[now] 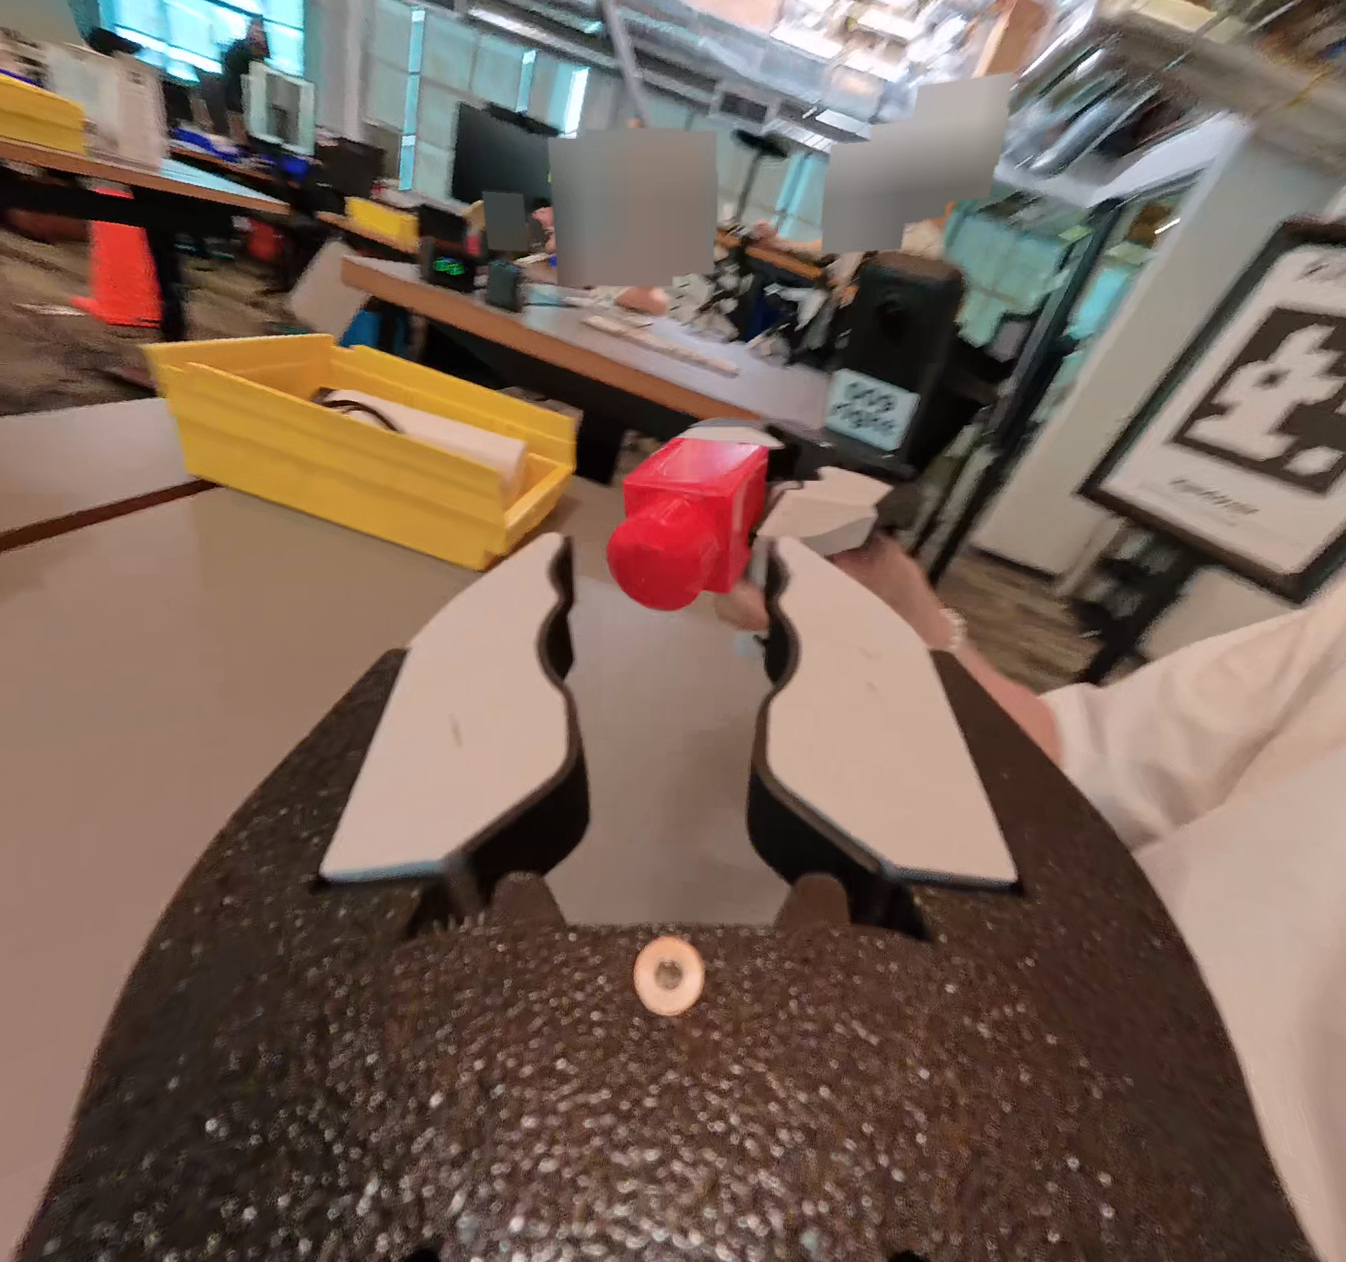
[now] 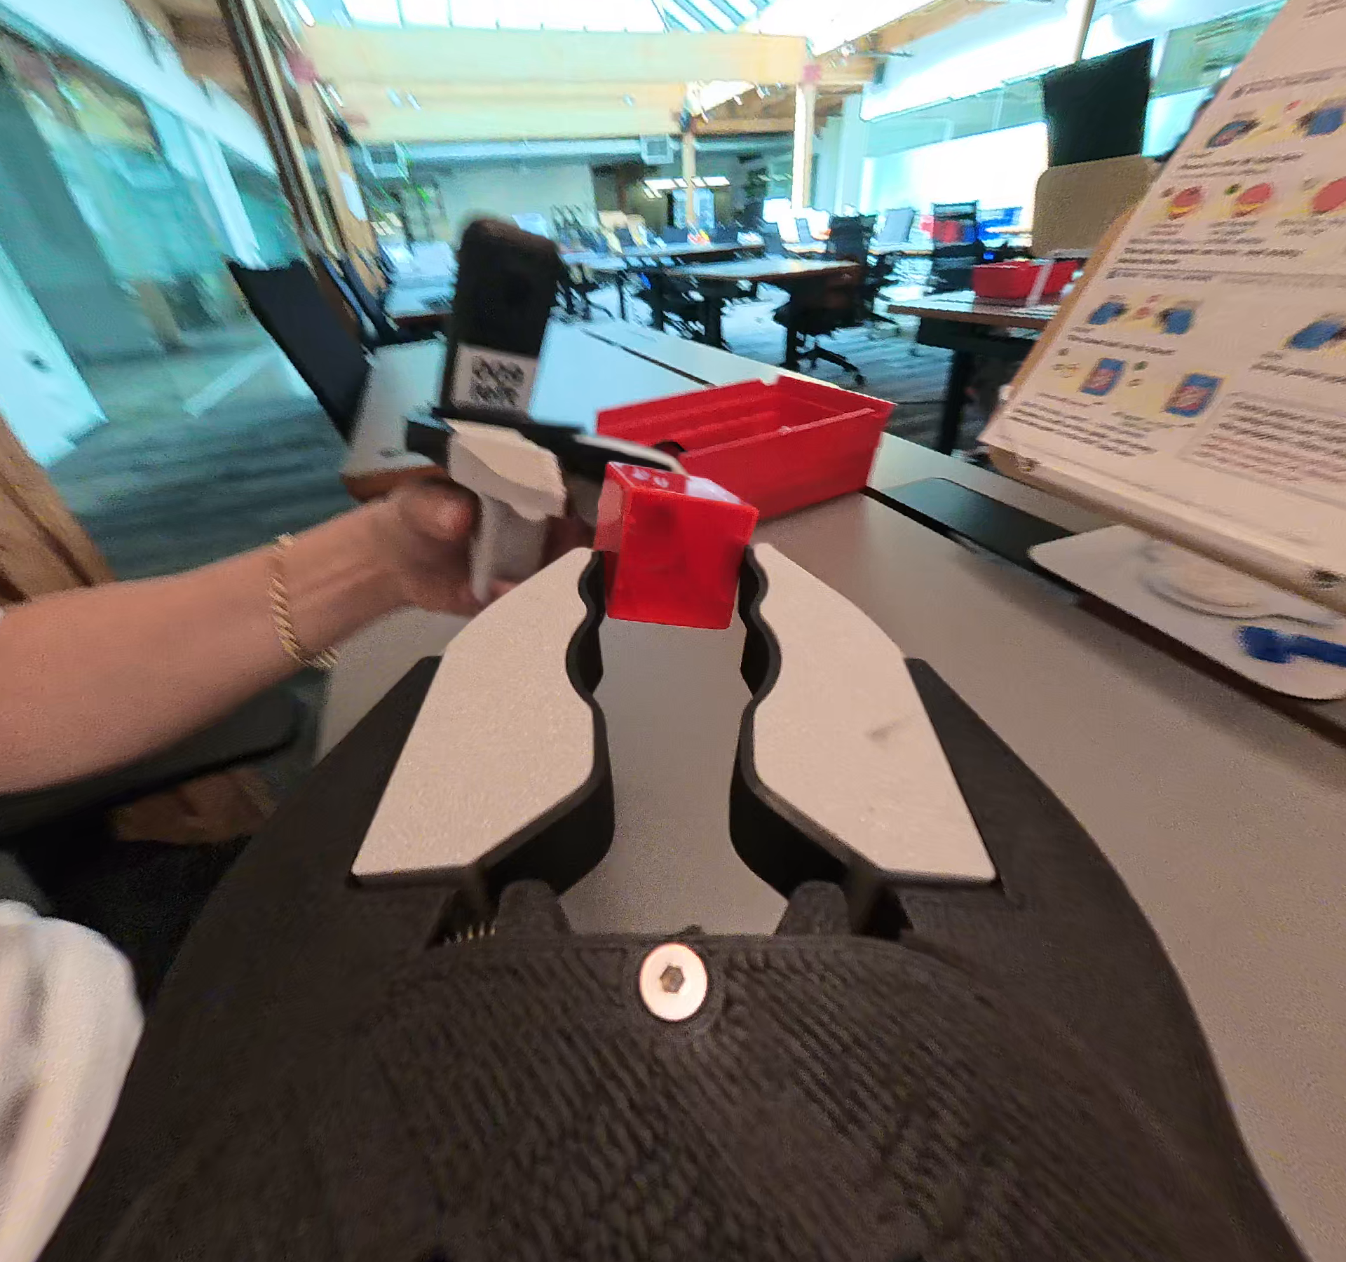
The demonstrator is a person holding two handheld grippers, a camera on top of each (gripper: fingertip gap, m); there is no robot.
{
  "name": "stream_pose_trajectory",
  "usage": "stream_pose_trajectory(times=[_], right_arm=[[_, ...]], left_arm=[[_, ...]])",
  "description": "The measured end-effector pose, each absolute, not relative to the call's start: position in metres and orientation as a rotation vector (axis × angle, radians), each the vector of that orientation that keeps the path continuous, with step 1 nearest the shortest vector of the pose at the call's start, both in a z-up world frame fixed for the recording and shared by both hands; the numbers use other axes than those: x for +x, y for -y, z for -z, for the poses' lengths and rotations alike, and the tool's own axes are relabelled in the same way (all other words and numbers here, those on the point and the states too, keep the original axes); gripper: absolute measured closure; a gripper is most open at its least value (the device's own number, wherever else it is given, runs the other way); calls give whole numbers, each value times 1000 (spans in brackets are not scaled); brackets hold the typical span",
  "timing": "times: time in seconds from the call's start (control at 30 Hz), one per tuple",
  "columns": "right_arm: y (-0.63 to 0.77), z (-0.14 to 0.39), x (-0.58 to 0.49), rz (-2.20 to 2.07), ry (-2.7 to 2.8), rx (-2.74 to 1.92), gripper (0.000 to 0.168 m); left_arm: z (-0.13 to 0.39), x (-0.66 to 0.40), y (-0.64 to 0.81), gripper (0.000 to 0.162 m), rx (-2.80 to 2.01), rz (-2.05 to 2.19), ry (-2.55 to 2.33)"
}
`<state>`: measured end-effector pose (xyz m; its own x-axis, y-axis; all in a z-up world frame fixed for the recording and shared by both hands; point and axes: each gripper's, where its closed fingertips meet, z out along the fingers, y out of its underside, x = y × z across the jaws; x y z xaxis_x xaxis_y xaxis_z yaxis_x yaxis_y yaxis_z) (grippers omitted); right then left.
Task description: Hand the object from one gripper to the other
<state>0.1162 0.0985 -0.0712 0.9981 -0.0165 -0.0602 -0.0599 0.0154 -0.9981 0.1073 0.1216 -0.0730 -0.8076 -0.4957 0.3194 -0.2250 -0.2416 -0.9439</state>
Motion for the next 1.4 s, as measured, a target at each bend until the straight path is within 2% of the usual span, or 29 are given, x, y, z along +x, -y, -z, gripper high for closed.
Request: stream_pose_trajectory(times=[0.1, 0.13, 0.2, 0.33, 0.57, 0.6, 0.63, 0.83, 0.93, 1.0, 1.03, 1.1, 1.23, 1.4], right_arm=[[-94, 74, 123, 173, 6, -1612, 133], [-93, 76, 122, 192, 25, -1639, 133], [-92, 74, 116, 269, 131, -1619, 133], [-88, 62, 101, 337, 282, -1520, 133], [-90, 73, 89, 379, 429, -1546, 133], [-91, 74, 87, 384, 440, -1543, 133], [-93, 77, 86, 386, 452, -1552, 133], [-98, 90, 93, 404, 418, -1632, 134], [-97, 81, 99, 270, 282, -1577, 124], [-96, 76, 101, 74, 142, -1566, 107], [-95, 75, 104, -41, 38, -1572, 106], [-95, 74, 110, -290, -164, -1555, 93], [-94, 80, 119, -654, -377, -1461, 98], [-101, 83, 112, -877, -396, -1377, 100]], left_arm=[[77, 115, -130, 89, -930, 1870, -1868], [80, 117, -131, 86, -1000, 1804, -1905], [82, 110, -119, 77, -1222, 1935, -2009], [78, 95, -103, 94, -1558, 2428, -2095], [80, 74, -87, 99, -1578, 2791, -2142], [78, 74, -86, 107, -1570, 2845, -2111], [78, 75, -86, 123, -1578, 2886, -2078], [90, 86, -92, 126, -1539, 2940, -1930], [80, 96, -104, 126, -1437, 3035, -1722], [84, 103, -109, 126, -1334, 2906, -1708], [89, 106, -111, 126, -1251, 2763, -1747], [97, 108, -112, 127, -1066, 2463, -1832], [88, 105, -111, 126, -692, 2046, -1863], [87, 105, -107, 126, -404, 1675, -1870]])
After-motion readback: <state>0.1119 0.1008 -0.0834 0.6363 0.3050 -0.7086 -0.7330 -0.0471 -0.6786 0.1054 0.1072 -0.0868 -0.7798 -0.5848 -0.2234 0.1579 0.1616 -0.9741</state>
